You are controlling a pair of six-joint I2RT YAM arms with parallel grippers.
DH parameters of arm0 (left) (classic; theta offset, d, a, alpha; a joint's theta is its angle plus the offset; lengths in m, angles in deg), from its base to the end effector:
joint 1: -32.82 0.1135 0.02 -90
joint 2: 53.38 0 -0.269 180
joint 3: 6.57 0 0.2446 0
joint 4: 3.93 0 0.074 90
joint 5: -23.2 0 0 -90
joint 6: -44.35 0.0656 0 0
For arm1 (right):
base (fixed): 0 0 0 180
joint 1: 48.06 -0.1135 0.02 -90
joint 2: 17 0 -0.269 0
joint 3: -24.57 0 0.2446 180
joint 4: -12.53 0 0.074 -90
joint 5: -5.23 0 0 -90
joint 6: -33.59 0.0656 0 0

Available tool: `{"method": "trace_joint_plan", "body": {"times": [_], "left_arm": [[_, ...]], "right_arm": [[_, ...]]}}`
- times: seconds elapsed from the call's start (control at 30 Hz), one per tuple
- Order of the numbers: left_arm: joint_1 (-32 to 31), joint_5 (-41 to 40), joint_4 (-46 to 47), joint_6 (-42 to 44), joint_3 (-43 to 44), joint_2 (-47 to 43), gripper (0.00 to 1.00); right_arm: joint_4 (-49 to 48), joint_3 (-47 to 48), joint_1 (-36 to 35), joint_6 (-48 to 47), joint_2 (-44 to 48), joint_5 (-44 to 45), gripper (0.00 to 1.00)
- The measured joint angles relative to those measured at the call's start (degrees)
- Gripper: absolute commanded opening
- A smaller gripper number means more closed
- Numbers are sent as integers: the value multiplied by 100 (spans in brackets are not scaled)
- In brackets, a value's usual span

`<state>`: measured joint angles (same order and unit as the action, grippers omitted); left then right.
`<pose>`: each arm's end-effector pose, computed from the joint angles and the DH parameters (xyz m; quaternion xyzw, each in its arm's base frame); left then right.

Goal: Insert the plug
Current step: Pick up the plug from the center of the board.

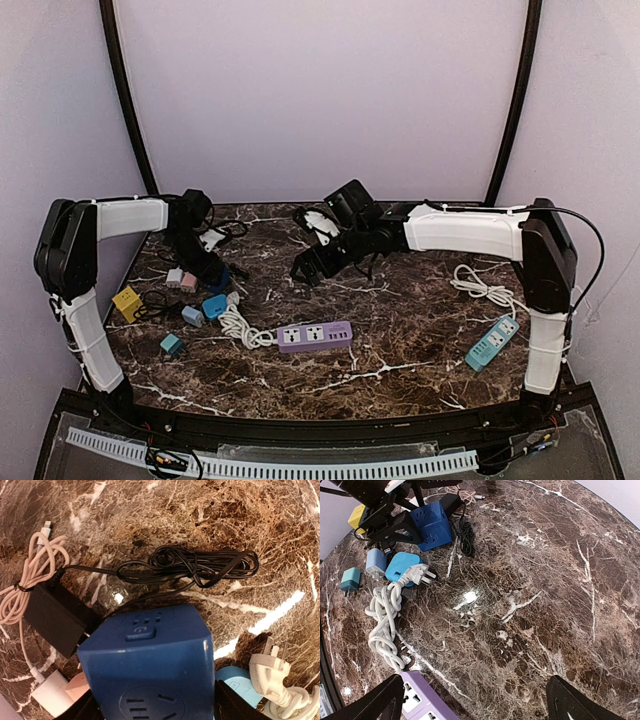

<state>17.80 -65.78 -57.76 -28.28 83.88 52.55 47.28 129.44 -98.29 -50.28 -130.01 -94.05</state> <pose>0.3656 -0.0993 0.1763 0.2759 0.9442 -0.0051 0.1797 0.2919 0.3672 0.2320 -0.3730 0.8347 0.2535 0.3161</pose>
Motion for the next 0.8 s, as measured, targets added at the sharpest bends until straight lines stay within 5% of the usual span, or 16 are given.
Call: {"method": "trace_joint_plan", "body": {"times": [0.13, 0.2, 0.27, 0.4, 0.8], "left_arm": [[-31, -13, 39, 22, 0, 151, 73], [-31, -15, 42, 22, 0, 166, 64], [-31, -22, 55, 20, 0, 166, 41], [-33, -20, 74, 46, 11, 164, 15], [-192, 146, -273, 455, 68, -870, 3]], "right_arm": [[0, 0, 4, 22, 0, 0, 99], [0, 0, 4, 22, 0, 0, 99], [0, 0, 4, 24, 0, 0, 99], [0, -9, 9, 37, 2, 7, 99], [-404, -177, 640, 1130, 382, -901, 96]]}}
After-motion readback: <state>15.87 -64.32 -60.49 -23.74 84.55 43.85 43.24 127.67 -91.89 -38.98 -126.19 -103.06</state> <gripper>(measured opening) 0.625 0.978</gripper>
